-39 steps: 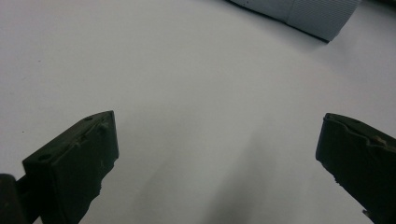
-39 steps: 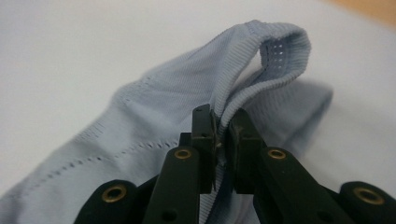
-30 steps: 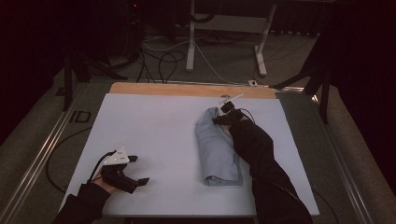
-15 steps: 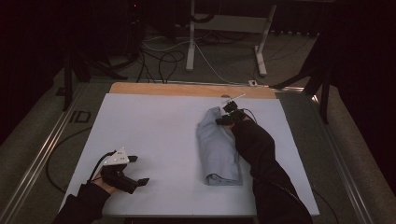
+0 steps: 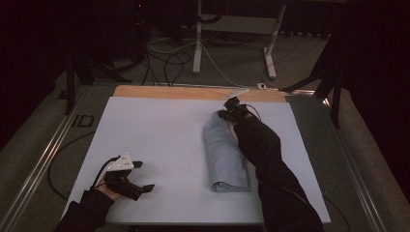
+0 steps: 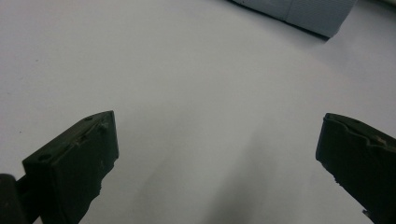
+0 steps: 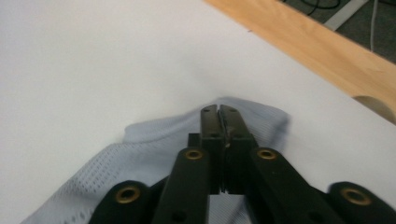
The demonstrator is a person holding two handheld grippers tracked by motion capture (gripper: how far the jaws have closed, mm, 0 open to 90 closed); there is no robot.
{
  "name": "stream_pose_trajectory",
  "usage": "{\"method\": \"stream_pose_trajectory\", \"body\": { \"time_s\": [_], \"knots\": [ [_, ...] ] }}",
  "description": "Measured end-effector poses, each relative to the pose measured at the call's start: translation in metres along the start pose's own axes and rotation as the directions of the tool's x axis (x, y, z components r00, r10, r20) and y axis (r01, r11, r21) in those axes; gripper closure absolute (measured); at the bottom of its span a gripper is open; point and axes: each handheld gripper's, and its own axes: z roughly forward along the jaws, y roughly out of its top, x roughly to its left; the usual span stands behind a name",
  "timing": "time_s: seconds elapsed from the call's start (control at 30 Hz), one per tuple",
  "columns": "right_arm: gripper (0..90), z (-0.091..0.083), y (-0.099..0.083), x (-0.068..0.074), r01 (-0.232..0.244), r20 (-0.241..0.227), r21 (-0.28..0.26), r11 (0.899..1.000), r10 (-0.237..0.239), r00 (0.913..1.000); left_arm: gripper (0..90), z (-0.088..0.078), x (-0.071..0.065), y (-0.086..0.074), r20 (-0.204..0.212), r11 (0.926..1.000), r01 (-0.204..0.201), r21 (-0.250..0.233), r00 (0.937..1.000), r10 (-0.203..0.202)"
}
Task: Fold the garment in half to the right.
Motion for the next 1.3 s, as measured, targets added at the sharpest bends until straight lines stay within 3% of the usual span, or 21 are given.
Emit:
{"method": "stream_pose_trajectory", "body": {
  "time_s": [0.07, 0.13, 0.27, 0.33, 0.4, 0.53, 0.73, 0.93, 1.1, 1.3],
  "knots": [
    [90.0, 0.011, -0.001, 0.002, 0.007, -0.009, 0.032, 0.999, -0.007, 0.9999, 0.8, -0.001, 0.000, 0.000, 0.000, 1.0000, -0.001, -0.001, 1.0000, 0.001],
    [90.0, 0.022, -0.006, 0.000, 0.016, 0.016, 0.076, 0.997, -0.017, 0.9997, 0.8, -0.001, 0.000, 0.000, 0.000, 1.0000, -0.001, -0.004, 1.0000, 0.001],
    [90.0, 0.032, -0.017, -0.011, -0.036, 0.049, 0.124, 0.992, 0.030, 0.9984, 0.8, -0.002, 0.001, -0.001, -0.001, 1.0000, 0.001, -0.003, 1.0000, -0.001],
    [90.0, 0.033, -0.020, -0.016, -0.042, 0.065, 0.148, 0.988, 0.033, 0.9974, 0.8, -0.002, 0.001, -0.001, -0.001, 1.0000, 0.001, -0.003, 1.0000, -0.001],
    [90.0, 0.032, -0.023, -0.019, -0.062, 0.053, 0.145, 0.988, 0.055, 0.9971, 0.8, -0.002, 0.000, -0.001, -0.002, 1.0000, 0.001, -0.003, 1.0000, -0.001],
    [90.0, 0.033, -0.023, -0.016, -0.050, 0.074, 0.151, 0.987, 0.040, 0.9965, 0.8, -0.001, 0.000, -0.001, -0.001, 1.0000, -0.001, -0.001, 1.0000, 0.001],
    [90.0, 0.033, -0.023, -0.016, -0.055, 0.064, 0.144, 0.988, 0.047, 0.9968, 0.8, 0.000, 0.000, -0.001, 0.004, 1.0000, -0.002, -0.003, 1.0000, 0.002],
    [87.1, 0.020, -0.017, -0.011, -0.035, 0.048, 0.129, 0.991, 0.029, 0.9984, 0.8, -0.001, 0.000, 0.000, 0.000, 1.0000, -0.005, -0.004, 1.0000, 0.005],
    [85.8, -0.004, -0.012, -0.002, -0.007, 0.039, 0.097, 0.995, 0.003, 0.9992, 0.8, -0.001, 0.000, 0.001, 0.000, 0.9999, -0.006, -0.009, 1.0000, 0.006],
    [86.8, -0.033, -0.014, 0.008, 0.012, -0.003, 0.048, 0.999, -0.012, 0.9999, 0.8, -0.002, -0.001, 0.001, -0.005, 0.9999, -0.010, -0.010, 0.9999, 0.010]
  ]
}}
